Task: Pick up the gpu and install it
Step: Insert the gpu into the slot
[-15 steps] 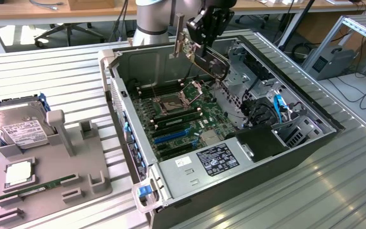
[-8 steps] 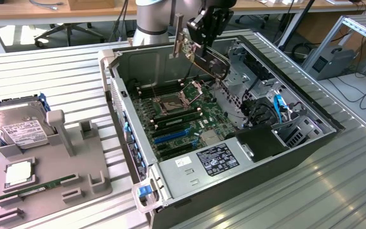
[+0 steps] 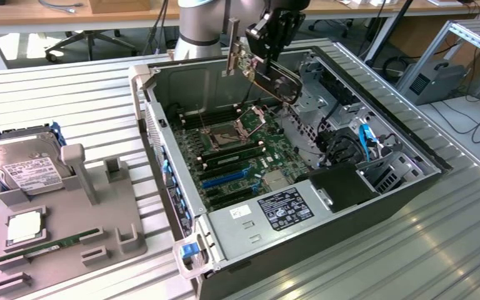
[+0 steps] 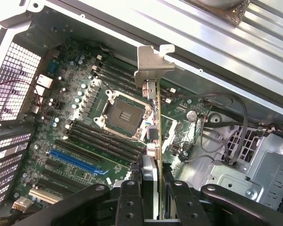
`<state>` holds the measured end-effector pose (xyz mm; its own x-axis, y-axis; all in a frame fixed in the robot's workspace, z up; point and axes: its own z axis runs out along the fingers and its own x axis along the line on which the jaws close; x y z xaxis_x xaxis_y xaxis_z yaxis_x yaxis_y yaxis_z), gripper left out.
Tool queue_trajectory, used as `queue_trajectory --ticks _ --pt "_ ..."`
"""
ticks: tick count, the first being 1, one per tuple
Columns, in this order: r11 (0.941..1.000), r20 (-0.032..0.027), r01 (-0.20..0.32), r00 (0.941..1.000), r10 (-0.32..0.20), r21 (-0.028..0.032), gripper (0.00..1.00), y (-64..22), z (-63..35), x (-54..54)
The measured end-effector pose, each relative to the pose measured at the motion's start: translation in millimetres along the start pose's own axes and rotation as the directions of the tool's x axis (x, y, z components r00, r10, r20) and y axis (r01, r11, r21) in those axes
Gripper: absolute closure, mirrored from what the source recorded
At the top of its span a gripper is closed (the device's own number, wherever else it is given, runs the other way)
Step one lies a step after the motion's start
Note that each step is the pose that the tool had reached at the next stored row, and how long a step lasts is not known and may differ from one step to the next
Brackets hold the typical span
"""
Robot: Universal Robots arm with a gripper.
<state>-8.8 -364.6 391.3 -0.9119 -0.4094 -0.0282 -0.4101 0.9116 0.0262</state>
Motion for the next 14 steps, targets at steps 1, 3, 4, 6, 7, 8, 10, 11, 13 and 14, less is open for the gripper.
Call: queue_trajectory --ticks 1,3,4,6,7,8,10,11,13,14 --pt "1.0 0.0 0.003 1.0 -0.003 -0.0001 0.73 0.0 0.0 0.0" --pt "1.0 -0.0002 0.008 1.0 -0.008 -0.0002 0.73 0.1 0.0 0.0" --pt "0.9999 -0.0003 0.011 0.9999 -0.011 -0.0003 0.73 0.2 0.0 0.0" --pt "0.9999 -0.0004 0.017 0.9999 -0.017 -0.0005 0.73 0.3 0.0 -0.1" --pt "0.9998 -0.0004 0.02 0.9998 -0.02 -0.0006 0.73 0.3 0.0 -0.1" --pt "0.9997 -0.0005 0.023 0.9997 -0.023 -0.0007 0.73 0.3 0.0 -0.1" --pt "0.9996 -0.0007 0.028 0.9996 -0.028 -0.0008 0.73 0.4 0.0 -0.2" --pt "0.9995 -0.0008 0.031 0.9995 -0.031 -0.0009 0.73 0.4 0.0 -0.2" --pt "0.9993 -0.0009 0.037 0.9993 -0.037 -0.0011 0.73 0.5 0.0 -0.2" --pt "0.9992 -0.001 0.041 0.9992 -0.041 -0.0012 0.73 0.6 0.0 -0.3"
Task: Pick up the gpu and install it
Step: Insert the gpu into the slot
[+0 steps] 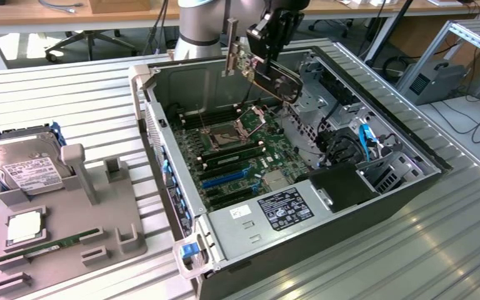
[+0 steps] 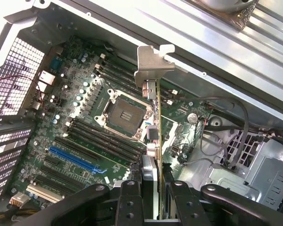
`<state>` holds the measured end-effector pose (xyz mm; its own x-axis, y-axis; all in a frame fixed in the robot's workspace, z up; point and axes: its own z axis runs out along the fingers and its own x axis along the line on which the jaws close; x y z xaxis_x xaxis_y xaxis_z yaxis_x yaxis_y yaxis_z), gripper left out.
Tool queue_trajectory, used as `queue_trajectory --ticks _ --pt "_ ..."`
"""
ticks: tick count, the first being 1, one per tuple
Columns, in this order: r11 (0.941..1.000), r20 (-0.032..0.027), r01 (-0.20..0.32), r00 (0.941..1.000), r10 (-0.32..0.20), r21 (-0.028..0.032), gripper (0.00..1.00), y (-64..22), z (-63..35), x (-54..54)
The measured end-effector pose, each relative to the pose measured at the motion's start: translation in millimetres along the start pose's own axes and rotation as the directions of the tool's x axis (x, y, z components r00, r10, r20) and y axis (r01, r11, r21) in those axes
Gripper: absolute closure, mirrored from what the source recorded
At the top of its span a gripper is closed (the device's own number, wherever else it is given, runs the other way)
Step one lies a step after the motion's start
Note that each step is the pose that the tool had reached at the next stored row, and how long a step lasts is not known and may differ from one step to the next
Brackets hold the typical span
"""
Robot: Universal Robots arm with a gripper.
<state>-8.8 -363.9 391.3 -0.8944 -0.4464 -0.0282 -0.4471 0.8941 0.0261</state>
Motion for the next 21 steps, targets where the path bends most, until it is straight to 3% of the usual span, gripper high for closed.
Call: queue_trajectory --ticks 21 --pt "0.9979 -0.0016 0.065 0.9979 -0.065 -0.0019 0.73 1.1 0.1 -0.5"
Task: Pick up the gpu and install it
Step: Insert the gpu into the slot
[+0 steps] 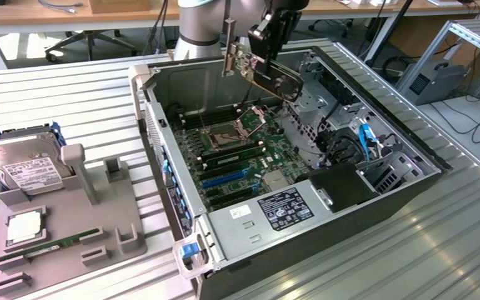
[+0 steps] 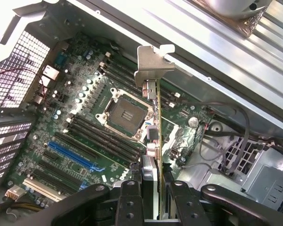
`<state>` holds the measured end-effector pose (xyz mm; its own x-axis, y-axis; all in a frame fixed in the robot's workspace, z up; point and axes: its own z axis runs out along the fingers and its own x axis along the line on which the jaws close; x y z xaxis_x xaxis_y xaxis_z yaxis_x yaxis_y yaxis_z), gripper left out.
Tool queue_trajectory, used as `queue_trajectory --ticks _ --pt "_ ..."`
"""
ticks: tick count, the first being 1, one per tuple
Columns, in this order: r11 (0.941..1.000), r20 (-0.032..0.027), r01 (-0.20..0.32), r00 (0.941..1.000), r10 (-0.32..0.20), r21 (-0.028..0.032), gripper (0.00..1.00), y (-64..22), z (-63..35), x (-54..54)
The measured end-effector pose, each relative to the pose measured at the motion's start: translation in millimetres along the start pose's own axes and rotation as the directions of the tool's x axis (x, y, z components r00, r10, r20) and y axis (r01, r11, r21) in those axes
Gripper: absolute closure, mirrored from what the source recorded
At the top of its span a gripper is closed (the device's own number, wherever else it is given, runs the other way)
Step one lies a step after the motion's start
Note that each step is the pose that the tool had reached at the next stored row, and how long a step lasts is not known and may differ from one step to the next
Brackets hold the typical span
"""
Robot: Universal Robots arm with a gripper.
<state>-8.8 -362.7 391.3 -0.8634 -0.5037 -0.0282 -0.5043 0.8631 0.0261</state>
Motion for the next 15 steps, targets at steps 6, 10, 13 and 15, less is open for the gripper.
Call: queue_trajectory --ticks 6,10,13,15 --pt "0.9998 -0.0005 0.021 0.9998 -0.021 -0.0006 0.73 0.3 0.0 -0.2" --pt "0.9994 -0.0009 0.034 0.9994 -0.034 -0.001 0.73 0.5 0.0 -0.3" --pt "0.9991 -0.0011 0.043 0.9991 -0.043 -0.0013 0.73 0.7 0.0 -0.4" --pt "0.9988 -0.0012 0.049 0.9988 -0.049 -0.0015 0.73 0.7 0.1 -0.4"
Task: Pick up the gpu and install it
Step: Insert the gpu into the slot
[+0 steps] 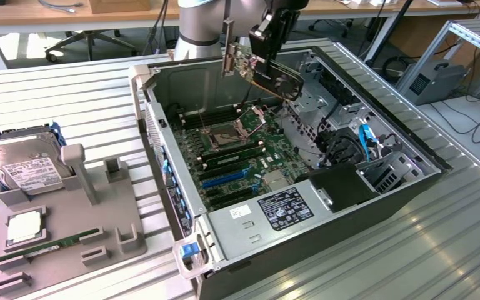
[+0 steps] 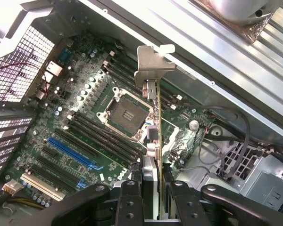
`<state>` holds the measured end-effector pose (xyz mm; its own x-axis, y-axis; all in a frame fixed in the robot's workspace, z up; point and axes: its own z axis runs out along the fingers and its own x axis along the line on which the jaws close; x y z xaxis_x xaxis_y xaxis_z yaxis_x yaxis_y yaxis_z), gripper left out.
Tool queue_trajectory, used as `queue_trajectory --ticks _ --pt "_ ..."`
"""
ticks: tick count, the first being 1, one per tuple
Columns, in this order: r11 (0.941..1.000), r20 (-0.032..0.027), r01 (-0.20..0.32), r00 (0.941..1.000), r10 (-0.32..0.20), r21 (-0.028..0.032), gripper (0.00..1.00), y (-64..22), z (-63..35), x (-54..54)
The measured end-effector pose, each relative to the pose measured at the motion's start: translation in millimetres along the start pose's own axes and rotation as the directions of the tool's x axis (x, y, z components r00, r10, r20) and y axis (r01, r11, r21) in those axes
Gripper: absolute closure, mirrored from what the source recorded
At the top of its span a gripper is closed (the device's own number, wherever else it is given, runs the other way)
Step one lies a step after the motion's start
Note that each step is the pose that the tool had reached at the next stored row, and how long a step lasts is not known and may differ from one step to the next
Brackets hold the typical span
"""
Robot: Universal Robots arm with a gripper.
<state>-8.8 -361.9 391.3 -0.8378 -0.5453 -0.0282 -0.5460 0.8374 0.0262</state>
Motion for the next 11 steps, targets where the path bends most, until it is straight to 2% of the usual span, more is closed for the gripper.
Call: queue_trajectory --ticks 11 --pt "0.9996 -0.0008 0.029 0.9996 -0.029 -0.0008 0.73 0.4 0.0 -0.3"
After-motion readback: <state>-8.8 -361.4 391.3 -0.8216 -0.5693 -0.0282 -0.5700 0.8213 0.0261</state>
